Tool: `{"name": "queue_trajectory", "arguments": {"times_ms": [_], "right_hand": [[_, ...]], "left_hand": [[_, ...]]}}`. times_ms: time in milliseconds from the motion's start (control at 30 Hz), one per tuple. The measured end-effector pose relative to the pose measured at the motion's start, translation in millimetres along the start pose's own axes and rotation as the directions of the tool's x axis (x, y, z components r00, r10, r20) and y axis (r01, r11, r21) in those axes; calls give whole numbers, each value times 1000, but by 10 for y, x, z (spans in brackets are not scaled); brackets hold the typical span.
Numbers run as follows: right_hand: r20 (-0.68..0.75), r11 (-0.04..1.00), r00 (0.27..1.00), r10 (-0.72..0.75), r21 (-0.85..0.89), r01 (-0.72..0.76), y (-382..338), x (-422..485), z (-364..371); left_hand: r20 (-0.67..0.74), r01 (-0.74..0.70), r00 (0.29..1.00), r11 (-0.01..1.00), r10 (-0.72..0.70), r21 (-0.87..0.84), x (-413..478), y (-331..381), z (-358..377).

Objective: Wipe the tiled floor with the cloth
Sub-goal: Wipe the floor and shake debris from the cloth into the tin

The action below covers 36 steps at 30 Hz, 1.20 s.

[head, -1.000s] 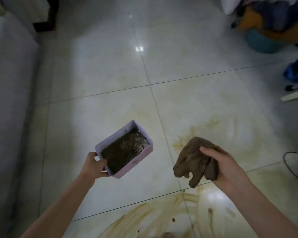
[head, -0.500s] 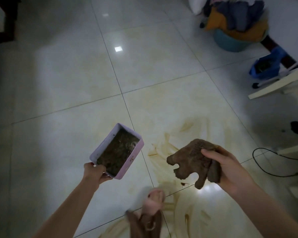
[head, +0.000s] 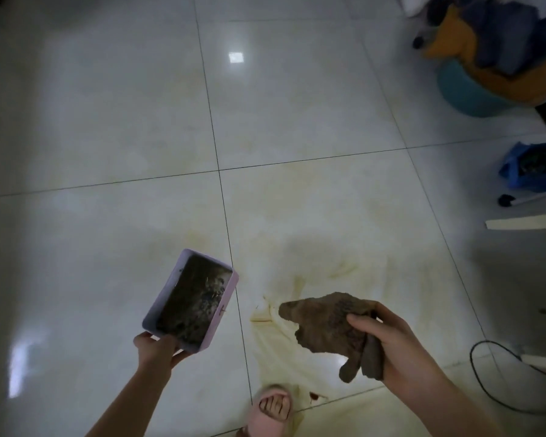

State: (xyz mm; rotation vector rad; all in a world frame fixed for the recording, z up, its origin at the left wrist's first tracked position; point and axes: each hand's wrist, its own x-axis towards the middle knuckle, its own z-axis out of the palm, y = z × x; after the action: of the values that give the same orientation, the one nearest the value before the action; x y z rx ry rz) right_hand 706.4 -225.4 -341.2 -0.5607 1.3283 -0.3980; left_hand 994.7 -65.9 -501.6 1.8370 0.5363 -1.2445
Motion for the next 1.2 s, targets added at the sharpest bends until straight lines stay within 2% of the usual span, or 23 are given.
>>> {"name": "queue_trajectory", "arguments": {"times_ms": [233,567,867,1100,1133,1167,1200], "right_hand": [[104,991,994,41,-134,-27,-7,824,92],[278,957,957,86,-291,-1,281,2111,92],[433,898,897,94,-426,111,414,2772,-57],[565,951,824,45,-277,138,575,3277,24],[580,956,813,42,-259,135,594,3327,55],[588,958,808,35,-251,141,609,3371,72],[588,958,809,22,-245,152,615,3414,79]], "left_hand": [[-117,18,992,982,-41,-191,614,-169,372],[-245,-10,967,946,-74,-323,1543,-651,564],[-289,-92,957,901,-39,-423,1923,-941,748],[-328,-174,942,934,66,-311,2008,-1157,759],[-395,-204,911,960,114,-194,1982,-1171,765],[-483,-241,850,971,210,-1,1950,-1183,782],[-534,-288,764,931,363,223,1916,-1188,818]]}}
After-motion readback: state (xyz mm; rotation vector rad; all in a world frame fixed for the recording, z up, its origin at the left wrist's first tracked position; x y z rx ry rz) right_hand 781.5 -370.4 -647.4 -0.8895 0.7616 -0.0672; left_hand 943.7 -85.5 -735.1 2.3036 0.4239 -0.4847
